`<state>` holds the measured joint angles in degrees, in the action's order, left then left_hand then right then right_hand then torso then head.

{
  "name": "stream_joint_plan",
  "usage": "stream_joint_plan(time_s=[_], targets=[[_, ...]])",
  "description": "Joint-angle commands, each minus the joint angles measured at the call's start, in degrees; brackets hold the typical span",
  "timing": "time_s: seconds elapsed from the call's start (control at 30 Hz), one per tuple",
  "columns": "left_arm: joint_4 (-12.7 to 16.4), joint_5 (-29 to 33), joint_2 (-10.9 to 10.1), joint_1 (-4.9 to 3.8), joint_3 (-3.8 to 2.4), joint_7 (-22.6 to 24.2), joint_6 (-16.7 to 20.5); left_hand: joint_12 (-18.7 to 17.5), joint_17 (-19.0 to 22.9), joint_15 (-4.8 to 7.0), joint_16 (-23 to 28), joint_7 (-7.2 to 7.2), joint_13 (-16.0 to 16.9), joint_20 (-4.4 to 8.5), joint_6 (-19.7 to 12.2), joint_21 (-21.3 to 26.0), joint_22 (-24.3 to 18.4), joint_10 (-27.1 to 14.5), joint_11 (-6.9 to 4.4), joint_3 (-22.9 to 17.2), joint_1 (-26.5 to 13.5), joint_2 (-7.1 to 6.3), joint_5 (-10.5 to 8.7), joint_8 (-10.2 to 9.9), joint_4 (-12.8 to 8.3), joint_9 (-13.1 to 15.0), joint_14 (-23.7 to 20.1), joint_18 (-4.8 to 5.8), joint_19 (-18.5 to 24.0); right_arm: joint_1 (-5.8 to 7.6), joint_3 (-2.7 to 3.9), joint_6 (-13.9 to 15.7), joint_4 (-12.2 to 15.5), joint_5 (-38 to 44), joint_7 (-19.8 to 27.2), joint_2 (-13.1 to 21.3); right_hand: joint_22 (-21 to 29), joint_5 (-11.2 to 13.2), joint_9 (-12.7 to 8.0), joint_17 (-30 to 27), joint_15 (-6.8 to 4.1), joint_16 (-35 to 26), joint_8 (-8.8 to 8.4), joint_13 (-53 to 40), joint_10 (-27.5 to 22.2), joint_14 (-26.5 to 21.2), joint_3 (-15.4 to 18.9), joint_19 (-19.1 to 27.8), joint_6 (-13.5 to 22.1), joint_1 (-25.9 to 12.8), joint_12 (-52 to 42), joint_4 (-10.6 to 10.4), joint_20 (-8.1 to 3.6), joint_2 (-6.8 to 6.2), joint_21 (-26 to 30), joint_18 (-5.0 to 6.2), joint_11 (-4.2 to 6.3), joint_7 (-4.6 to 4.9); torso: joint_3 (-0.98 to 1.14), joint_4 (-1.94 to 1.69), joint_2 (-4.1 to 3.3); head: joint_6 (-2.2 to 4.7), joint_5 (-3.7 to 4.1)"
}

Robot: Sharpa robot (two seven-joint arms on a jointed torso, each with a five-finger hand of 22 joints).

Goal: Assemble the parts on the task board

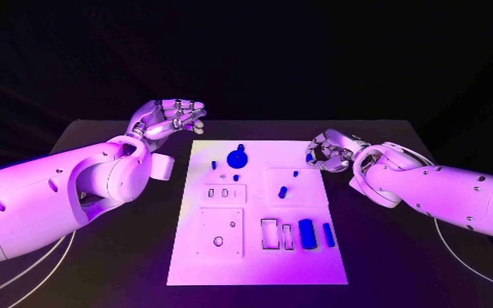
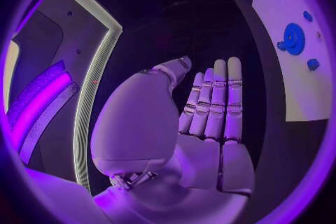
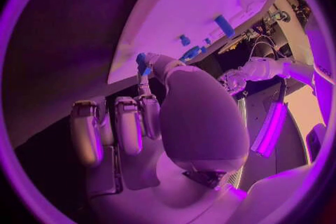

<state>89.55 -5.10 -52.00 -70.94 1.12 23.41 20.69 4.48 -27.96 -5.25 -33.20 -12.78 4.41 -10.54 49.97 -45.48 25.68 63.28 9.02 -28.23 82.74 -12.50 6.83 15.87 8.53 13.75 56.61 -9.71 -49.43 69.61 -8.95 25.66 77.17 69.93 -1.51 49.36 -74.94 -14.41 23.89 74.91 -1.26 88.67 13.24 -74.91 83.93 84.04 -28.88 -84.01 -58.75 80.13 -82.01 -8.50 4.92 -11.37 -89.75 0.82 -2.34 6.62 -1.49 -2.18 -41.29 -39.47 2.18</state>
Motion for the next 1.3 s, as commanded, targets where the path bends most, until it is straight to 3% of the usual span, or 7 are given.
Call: stream_joint_plan(time_s=[0.03, 0.23, 0.5, 0.6, 0.77, 0.93, 1.3], targets=[[-0.17, 0.17, 0.13, -0.03, -0.04, 0.24, -0.63, 0.14, -0.05, -0.09, -0.38, -0.10, 0.08, -0.04, -0.50, -0.20, 0.05, -0.31, 0.04, -0.11, -0.12, 0.38, -0.20, 0.20, -0.16, 0.04, -0.45, -0.66, 0.24, 0.75, 0.15, 2.60, 2.47, 0.17, -3.38, 0.34, -15.06, -0.86, 0.53, 10.98, -0.51, 0.04, 0.75, -8.15, 0.33, 5.06, -0.77, -5.99, 0.41, -1.04, 0.37, 0.24, -0.43, 0.61, -0.25, -0.82, 0.29, 0.11, -0.06, 0.06, 0.12, 0.07, 0.00], [-0.52, 0.33, 0.24, -0.03, -0.03, 0.20, -0.56, 0.13, -0.05, -0.11, -0.42, -0.12, 0.07, -0.05, -0.54, -0.29, 0.11, -0.35, 0.06, -0.10, -0.25, 0.35, -0.29, 0.20, -0.13, 0.05, -0.46, -0.66, 0.33, 2.59, 0.24, 3.63, 7.78, 1.57, -8.19, 0.60, -15.06, -1.53, 0.83, 10.98, -0.56, 0.04, 1.13, -8.25, 0.50, 5.07, -1.48, -5.99, 0.42, -1.98, 0.27, 0.44, -0.47, 1.08, -0.25, -0.82, 0.37, -0.01, -0.09, 0.05, 0.23, -0.05, 0.17], [-0.82, 0.48, 0.69, -0.03, 0.00, 0.36, -0.30, 0.13, -0.05, -0.14, -0.48, -0.15, 0.07, -0.09, -0.59, -0.39, 0.17, -0.37, 0.08, -0.07, -0.47, 0.35, -0.36, 0.19, -0.05, 0.07, -0.46, -0.65, 0.44, 3.75, 0.26, 3.60, 13.73, 4.13, -14.17, -1.70, -15.06, -2.86, 1.25, 10.82, -0.70, -0.02, 1.60, -8.24, 0.56, 5.04, -2.48, -5.99, 0.53, -2.24, 0.32, 1.60, -0.60, 1.23, -0.25, -0.82, 0.50, -0.11, -0.40, 0.11, 0.76, -0.50, 0.59], [-1.04, 0.65, 1.01, -0.02, 0.07, 0.55, -0.17, 0.11, -0.06, -0.24, -0.69, -0.26, 0.07, -0.22, -1.15, -0.58, 0.28, -0.53, 0.18, 0.20, -1.28, 0.25, -0.48, -0.02, 0.34, 0.03, -0.47, -0.64, 0.78, 3.42, 0.24, 3.63, 15.22, 4.66, -15.89, -2.94, -15.06, -2.93, 1.28, 10.75, -0.71, -0.05, 1.63, -8.13, 0.47, 5.02, -2.56, -5.99, 0.56, -2.30, 0.46, 1.67, -0.60, 1.27, -0.25, -0.82, 0.50, -0.09, -0.52, -0.08, 0.94, -0.60, 0.72], [-1.65, 0.79, 1.30, 0.04, 0.30, 0.57, 0.10, 0.18, -0.08, -0.28, -0.83, -0.28, 0.10, -0.31, -1.23, -0.61, 0.28, -0.51, 0.19, 0.44, -1.78, 0.22, -0.55, 0.01, 0.63, 0.07, -0.50, -0.65, 0.95, 2.66, 0.16, 3.59, 16.28, 5.89, -18.14, -5.81, -15.06, -2.76, 1.42, 10.62, -0.69, -0.10, 1.78, -8.29, 0.63, 5.00, -2.56, -5.99, 0.60, -2.85, 0.28, 1.79, -0.61, 1.13, -0.25, -0.82, 0.47, -0.09, -0.77, 0.06, 1.33, -0.99, 0.22], [-2.17, 0.84, 1.73, 0.05, 0.40, 0.61, 0.11, 0.19, -0.08, -0.29, -0.84, -0.27, 0.11, -0.31, -1.22, -0.62, 0.28, -0.50, 0.19, 0.46, -1.81, 0.22, -0.55, 0.02, 0.65, 0.08, -0.50, -0.66, 0.96, 1.54, 0.07, 3.26, 17.00, 7.27, -20.25, -8.68, -15.06, -2.53, 1.52, 10.60, -0.70, -0.10, 1.91, -8.37, 0.72, 5.00, -2.59, -5.99, 0.59, -3.22, 0.18, 1.87, -0.62, 1.12, -0.25, -0.82, 0.49, -0.12, -0.91, 0.10, 1.49, -1.33, -0.78], [-2.82, 0.85, 2.71, 0.06, 0.45, 0.46, -0.02, 0.27, -0.09, -0.27, -0.89, -0.23, 0.14, -0.33, -1.14, -0.64, 0.29, -0.40, 0.15, 0.46, -1.80, 0.27, -0.52, 0.09, 0.65, 0.13, -0.51, -0.68, 1.00, -1.33, -0.25, 2.02, 16.15, 10.45, -24.90, -14.25, -15.06, -1.56, 1.77, 10.40, -0.79, -0.17, 2.21, -8.38, 0.79, 4.96, -2.64, -5.99, 0.61, -4.24, 0.18, 2.17, -0.68, 0.94, -0.25, -0.82, 0.60, -0.25, -0.94, 0.00, 1.43, -1.23, -1.82]])
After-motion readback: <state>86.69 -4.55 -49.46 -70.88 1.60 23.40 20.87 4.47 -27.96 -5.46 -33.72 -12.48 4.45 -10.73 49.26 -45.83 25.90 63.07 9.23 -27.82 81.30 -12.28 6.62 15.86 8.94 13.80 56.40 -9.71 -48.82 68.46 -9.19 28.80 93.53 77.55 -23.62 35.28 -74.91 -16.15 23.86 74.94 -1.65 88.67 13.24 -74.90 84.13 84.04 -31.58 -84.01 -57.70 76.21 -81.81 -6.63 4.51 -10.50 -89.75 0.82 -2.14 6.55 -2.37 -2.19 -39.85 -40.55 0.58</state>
